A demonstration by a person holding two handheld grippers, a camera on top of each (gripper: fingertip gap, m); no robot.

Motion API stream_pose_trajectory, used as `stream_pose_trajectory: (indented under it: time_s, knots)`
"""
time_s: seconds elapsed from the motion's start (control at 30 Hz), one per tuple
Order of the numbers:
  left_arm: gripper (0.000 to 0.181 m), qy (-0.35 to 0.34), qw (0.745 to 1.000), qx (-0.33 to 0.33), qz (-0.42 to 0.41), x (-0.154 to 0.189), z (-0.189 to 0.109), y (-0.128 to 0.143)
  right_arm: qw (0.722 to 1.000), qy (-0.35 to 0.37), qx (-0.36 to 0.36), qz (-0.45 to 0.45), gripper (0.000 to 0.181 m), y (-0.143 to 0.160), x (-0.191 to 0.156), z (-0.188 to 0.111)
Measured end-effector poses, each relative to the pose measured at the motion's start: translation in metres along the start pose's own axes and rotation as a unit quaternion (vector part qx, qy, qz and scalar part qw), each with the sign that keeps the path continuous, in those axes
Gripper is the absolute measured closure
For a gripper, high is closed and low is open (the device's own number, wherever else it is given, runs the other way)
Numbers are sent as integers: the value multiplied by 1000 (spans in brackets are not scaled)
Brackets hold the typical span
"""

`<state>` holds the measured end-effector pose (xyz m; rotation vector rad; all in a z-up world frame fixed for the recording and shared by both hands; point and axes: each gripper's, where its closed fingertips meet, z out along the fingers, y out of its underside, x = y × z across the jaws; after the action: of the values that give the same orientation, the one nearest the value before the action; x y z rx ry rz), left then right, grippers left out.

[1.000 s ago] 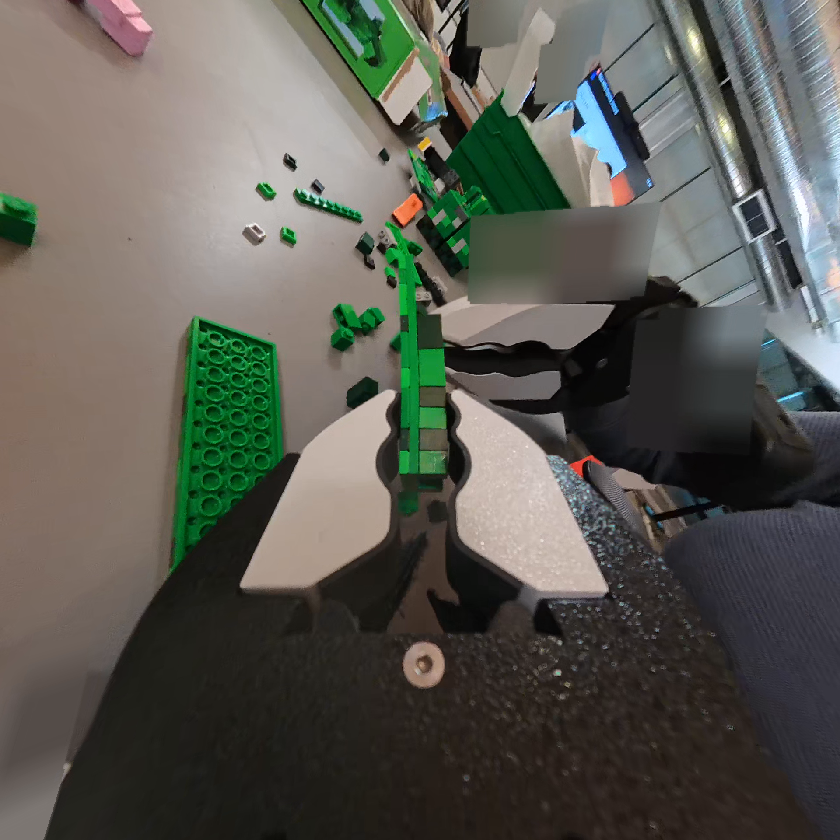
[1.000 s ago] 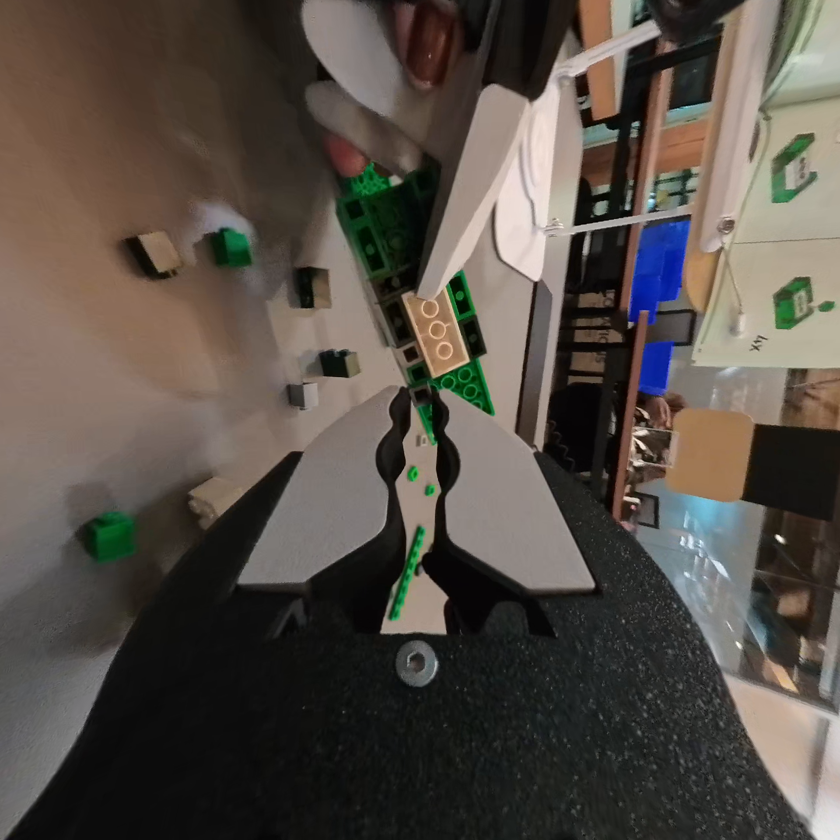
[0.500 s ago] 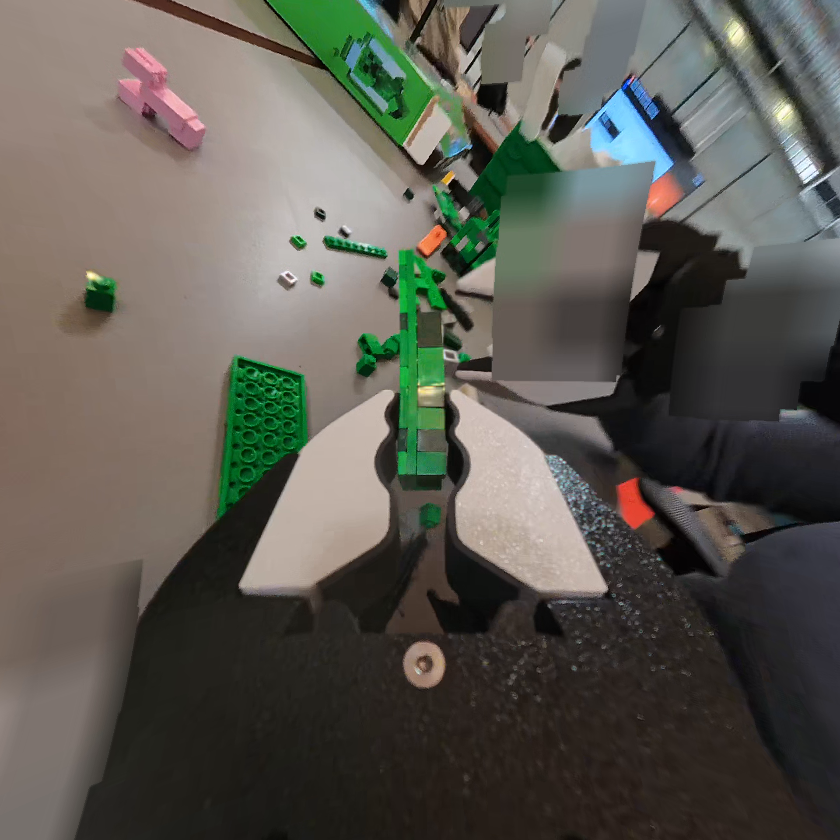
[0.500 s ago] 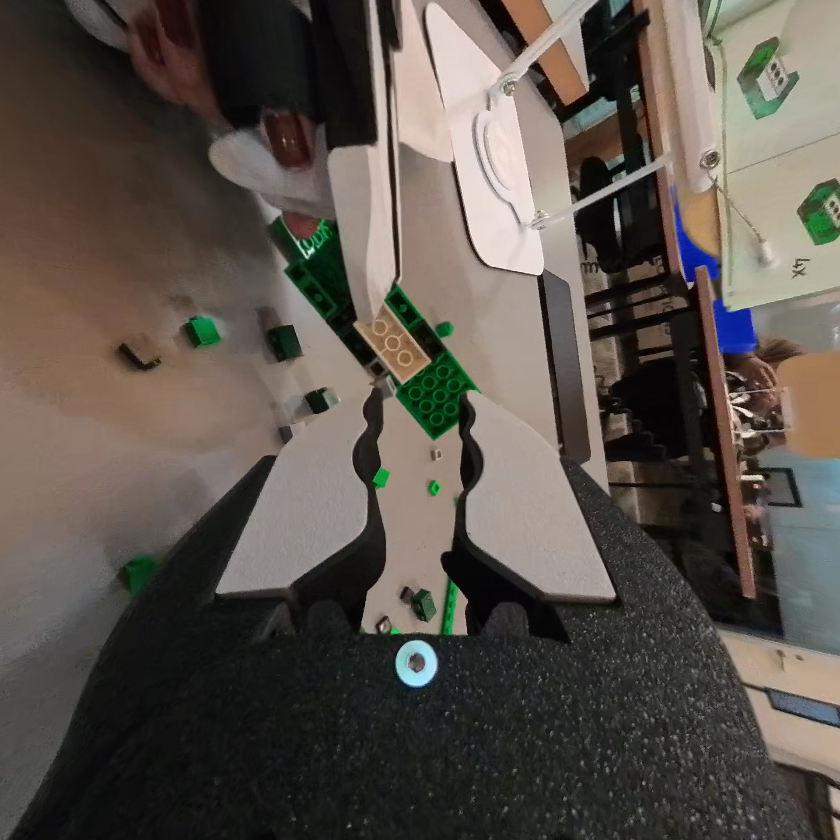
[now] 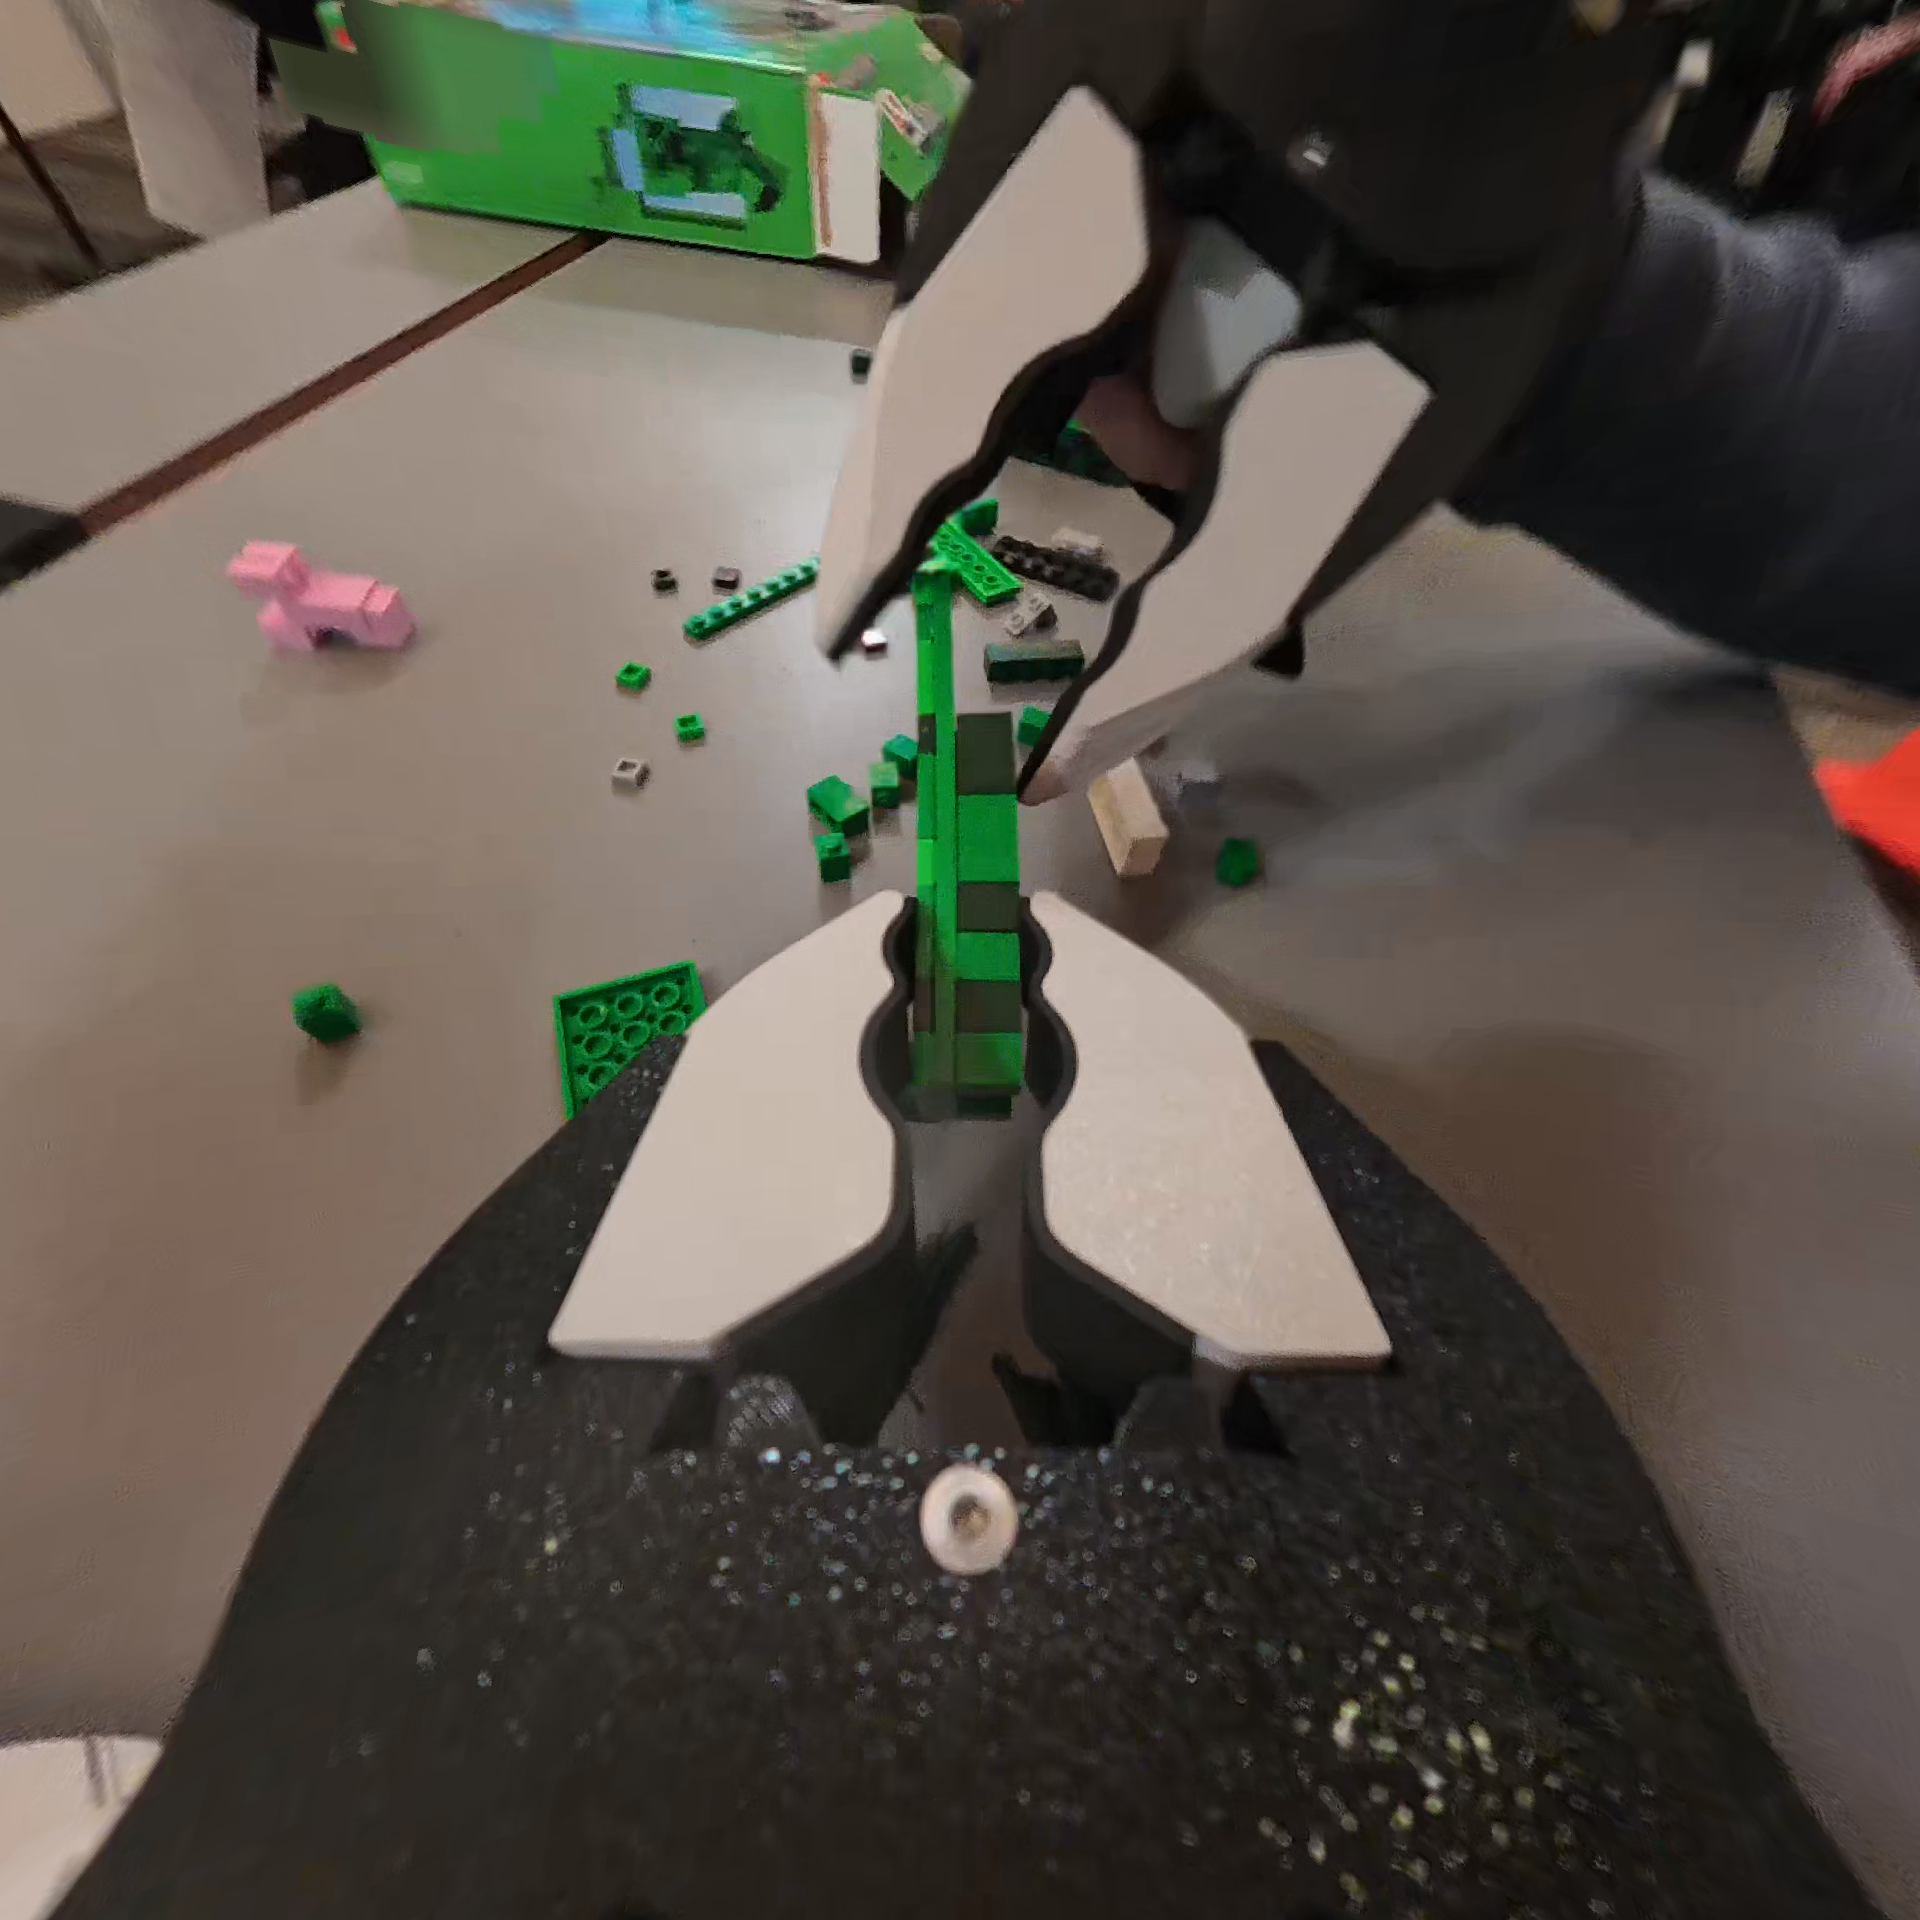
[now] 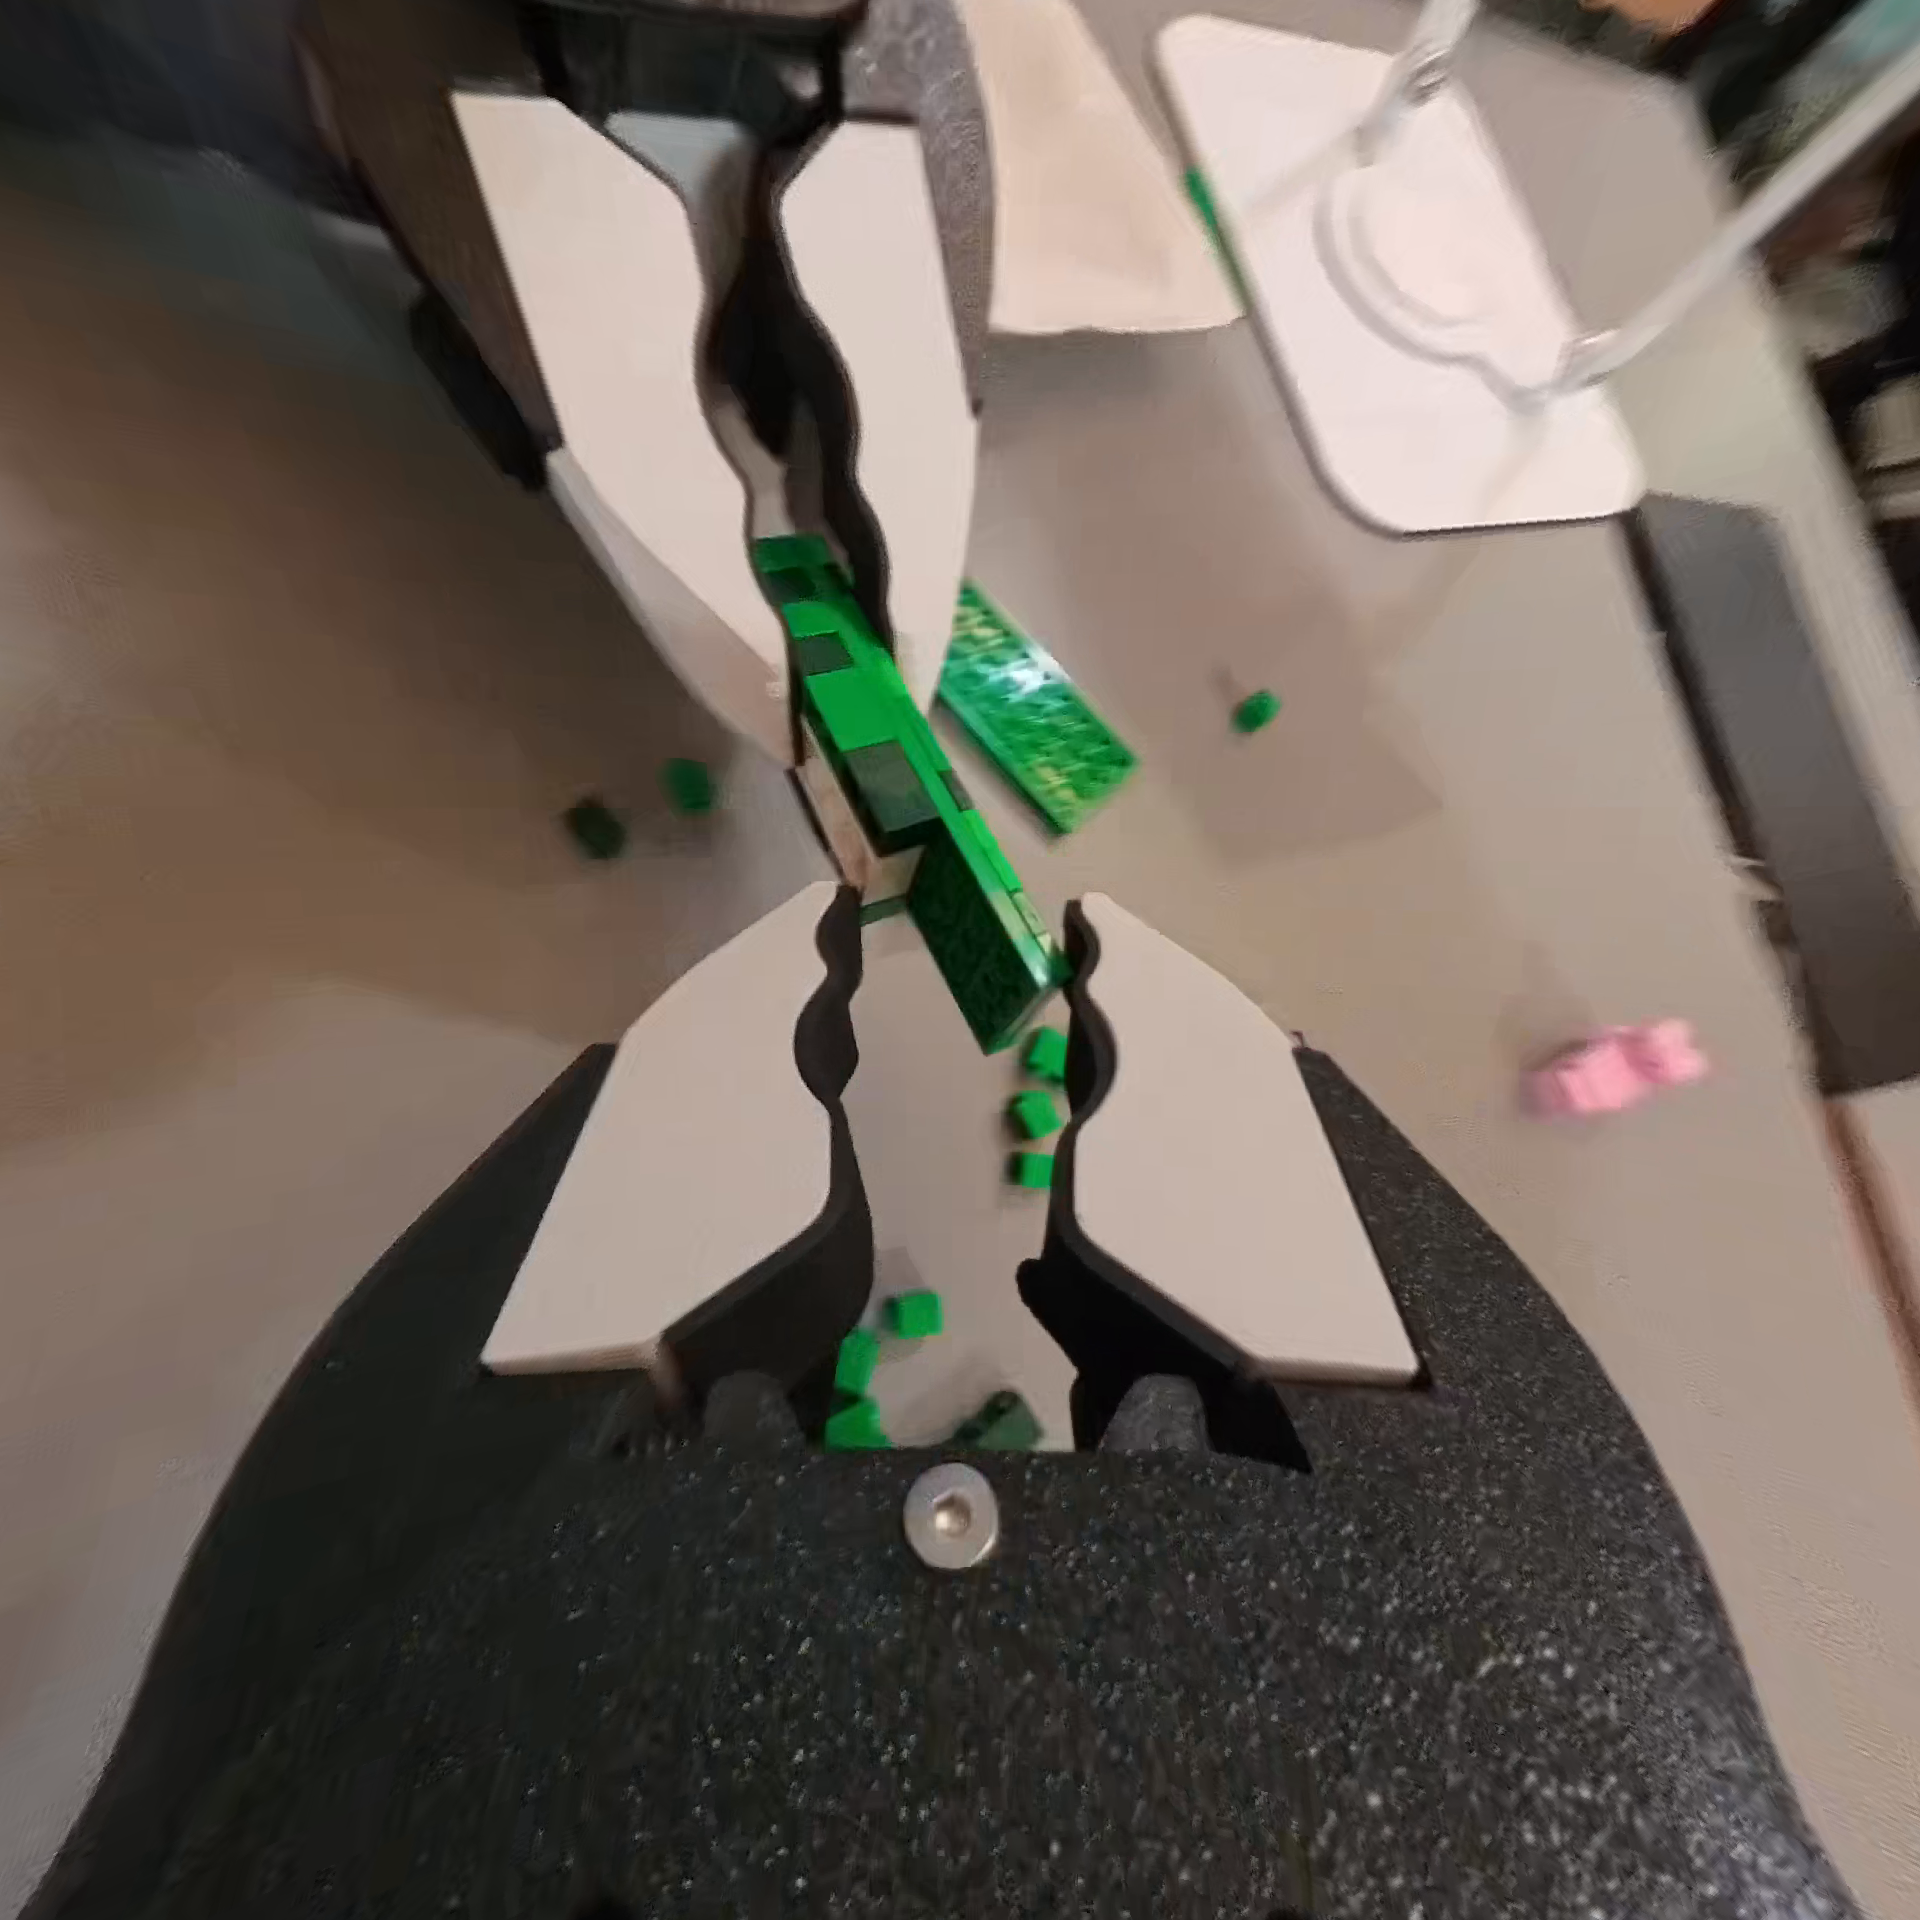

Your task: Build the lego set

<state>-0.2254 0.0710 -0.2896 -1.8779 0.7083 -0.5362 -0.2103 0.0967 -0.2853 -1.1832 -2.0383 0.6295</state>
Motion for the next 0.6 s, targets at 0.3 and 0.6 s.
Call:
stream_pose_trajectory:
  time_s: [0.3,0.6]
  knots:
    - [141,5,997,75,-18,2,-4,-22,972,-134,77,176,175,0,-18,-6]
    - [155,75,981,136,-116,3,-16,-36,895,-229,211,319,175,-18,-17,-24]
